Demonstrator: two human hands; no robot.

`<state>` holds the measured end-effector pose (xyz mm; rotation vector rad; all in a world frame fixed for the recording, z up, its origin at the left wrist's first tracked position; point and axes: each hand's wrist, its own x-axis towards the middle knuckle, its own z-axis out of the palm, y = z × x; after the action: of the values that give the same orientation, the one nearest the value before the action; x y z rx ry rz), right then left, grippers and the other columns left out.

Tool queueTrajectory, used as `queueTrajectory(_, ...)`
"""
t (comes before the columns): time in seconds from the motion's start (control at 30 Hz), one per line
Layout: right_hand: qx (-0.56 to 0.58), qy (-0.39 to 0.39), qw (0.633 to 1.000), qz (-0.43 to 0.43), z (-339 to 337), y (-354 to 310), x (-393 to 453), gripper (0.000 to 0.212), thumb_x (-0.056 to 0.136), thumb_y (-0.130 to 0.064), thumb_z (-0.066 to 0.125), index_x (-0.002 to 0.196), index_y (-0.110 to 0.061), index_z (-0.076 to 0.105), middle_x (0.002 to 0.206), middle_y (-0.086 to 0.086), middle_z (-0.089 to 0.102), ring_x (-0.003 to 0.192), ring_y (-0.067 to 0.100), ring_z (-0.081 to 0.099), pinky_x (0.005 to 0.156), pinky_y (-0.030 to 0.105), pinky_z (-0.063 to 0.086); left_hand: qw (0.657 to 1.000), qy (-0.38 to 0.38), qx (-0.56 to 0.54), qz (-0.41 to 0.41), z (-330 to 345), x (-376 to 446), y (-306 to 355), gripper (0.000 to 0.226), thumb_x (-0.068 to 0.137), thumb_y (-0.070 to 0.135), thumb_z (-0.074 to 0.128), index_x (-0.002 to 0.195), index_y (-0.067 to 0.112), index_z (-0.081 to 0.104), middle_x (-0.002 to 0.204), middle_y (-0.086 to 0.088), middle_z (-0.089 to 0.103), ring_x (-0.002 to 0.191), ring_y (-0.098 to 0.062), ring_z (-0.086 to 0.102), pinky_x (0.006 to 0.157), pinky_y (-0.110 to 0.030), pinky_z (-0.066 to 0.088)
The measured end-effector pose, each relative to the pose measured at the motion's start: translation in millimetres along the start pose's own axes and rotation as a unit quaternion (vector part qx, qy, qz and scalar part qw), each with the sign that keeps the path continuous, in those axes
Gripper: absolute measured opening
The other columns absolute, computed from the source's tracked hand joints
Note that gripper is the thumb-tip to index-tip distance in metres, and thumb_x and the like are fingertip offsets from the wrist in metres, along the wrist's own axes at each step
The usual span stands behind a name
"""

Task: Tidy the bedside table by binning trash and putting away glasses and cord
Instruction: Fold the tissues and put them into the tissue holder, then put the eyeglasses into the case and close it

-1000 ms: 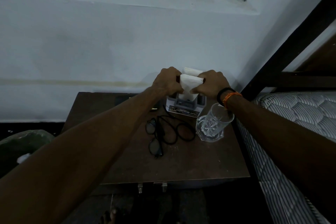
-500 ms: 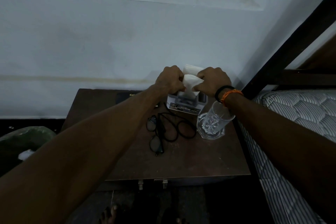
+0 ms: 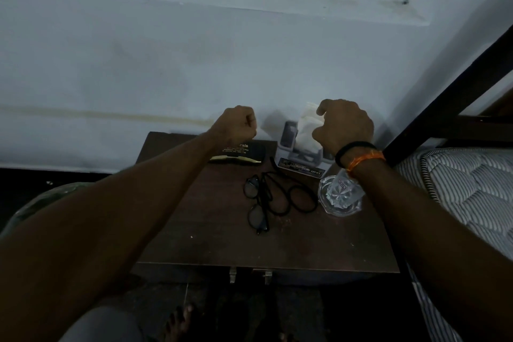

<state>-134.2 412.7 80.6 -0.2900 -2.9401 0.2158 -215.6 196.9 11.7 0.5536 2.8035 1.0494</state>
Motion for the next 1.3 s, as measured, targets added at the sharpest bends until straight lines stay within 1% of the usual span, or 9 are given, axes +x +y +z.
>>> queueTrajectory(0.13, 0.088, 0.068, 0.993, -0.036, 9.7, -26.2, -23.5, 0.009, 0.078, -0.018, 0.064, 0.084, -0.020, 0.071, 0.090, 0.000, 0.070, 0.085, 0.025, 0.065, 0.070, 0.031, 0.052, 0.997, -0.007, 0.075, -0.020, -4.4, -16.3, -41.0, 0.028, 0.073, 0.014, 0.071, 0.100, 0.010, 0.064, 0.101, -0.009, 0.062, 0.097, -0.026, 0.057, 0.081, -0.036, 0.048)
queueTrajectory(0.23, 0.150, 0.040, 0.986, -0.055, 36.0, -45.3, -46.8, 0.017, 0.076, -0.025, 0.061, 0.060, -0.021, 0.062, 0.071, -0.004, 0.071, 0.070, 0.016, 0.065, 0.056, 0.022, 0.048, 0.988, -0.053, 0.142, -0.037, -7.7, -25.2, -58.7, 0.063, 0.070, 0.026, 0.079, 0.126, 0.014, 0.054, 0.127, -0.012, 0.053, 0.117, -0.032, 0.049, 0.097, -0.045, 0.044)
queueTrajectory(0.33, 0.173, -0.024, 0.982, -0.077, 59.5, -60.3, -64.9, 0.007, 0.080, -0.021, 0.068, 0.073, -0.022, 0.071, 0.075, -0.006, 0.073, 0.073, 0.013, 0.067, 0.067, 0.026, 0.055, 0.982, -0.111, 0.149, -0.045, -7.3, -27.6, -67.5, 0.089, 0.065, 0.035, 0.087, 0.139, 0.013, 0.044, 0.137, -0.012, 0.051, 0.124, -0.032, 0.049, 0.103, -0.046, 0.042)
queueTrajectory(0.47, 0.182, -0.061, 0.975, -0.112, 74.3, -79.2, -61.9, 0.009, 0.079, -0.017, 0.070, 0.088, -0.020, 0.073, 0.087, -0.003, 0.074, 0.084, 0.016, 0.067, 0.077, 0.033, 0.057, 0.982, -0.108, 0.152, -0.027, -3.9, -30.5, -79.6, 0.075, 0.068, 0.035, 0.084, 0.132, 0.015, 0.051, 0.126, -0.010, 0.058, 0.115, -0.029, 0.055, 0.096, -0.043, 0.045)
queueTrajectory(0.7, 0.185, -0.096, 0.966, -0.152, 94.4, -109.8, -59.9, 0.011, 0.080, -0.014, 0.070, 0.087, -0.020, 0.075, 0.089, -0.003, 0.075, 0.085, 0.015, 0.068, 0.079, 0.033, 0.057, 0.991, -0.100, 0.051, -0.068, -23.3, -61.3, -107.0, 0.069, 0.074, 0.032, 0.081, 0.135, 0.016, 0.053, 0.130, -0.008, 0.060, 0.117, -0.024, 0.057, 0.099, -0.038, 0.048)
queueTrajectory(0.87, 0.119, -0.102, 0.966, -0.207, 121.0, -134.3, -85.2, 0.027, 0.090, -0.014, 0.060, 0.113, -0.019, 0.072, 0.114, 0.003, 0.070, 0.106, 0.023, 0.063, 0.093, 0.035, 0.051, 0.992, -0.091, -0.013, -0.088, -31.8, -93.6, -120.7, 0.059, 0.076, 0.033, 0.080, 0.129, 0.020, 0.057, 0.127, -0.002, 0.062, 0.115, -0.019, 0.057, 0.093, -0.030, 0.047)
queueTrajectory(1.03, 0.066, -0.071, 0.969, -0.227, 140.7, -144.4, -109.4, 0.032, 0.083, -0.003, 0.061, 0.110, -0.014, 0.074, 0.102, 0.010, 0.072, 0.093, 0.031, 0.067, 0.077, 0.036, 0.055, 0.987, -0.095, -0.063, -0.116, -46.2, -104.2, -128.7, 0.047, 0.076, 0.041, 0.080, 0.116, 0.021, 0.066, 0.115, 0.002, 0.068, 0.108, -0.015, 0.062, 0.094, -0.034, 0.049)
queueTrajectory(1.17, 0.054, -0.057, 0.966, -0.245, 148.9, -144.5, -115.2, 0.030, 0.069, 0.006, 0.071, 0.092, -0.012, 0.079, 0.082, 0.011, 0.074, 0.074, 0.032, 0.068, 0.060, 0.038, 0.058, 0.980, -0.114, -0.108, -0.125, -58.5, -102.4, -133.4, 0.038, 0.083, 0.047, 0.071, 0.111, 0.020, 0.073, 0.107, 0.001, 0.072, 0.087, -0.007, 0.065, 0.070, -0.026, 0.053)
queueTrajectory(1.3, 0.060, -0.051, 0.964, -0.252, 152.7, -145.1, -117.0, 0.031, 0.067, 0.007, 0.072, 0.091, -0.011, 0.079, 0.083, 0.010, 0.074, 0.074, 0.032, 0.067, 0.060, 0.038, 0.058, 0.970, -0.084, -0.143, -0.178, -61.2, -92.1, -141.3, 0.049, 0.085, 0.056, 0.064, 0.103, 0.012, 0.075, 0.103, -0.008, 0.072, 0.093, -0.019, 0.069, 0.070, -0.033, 0.061)
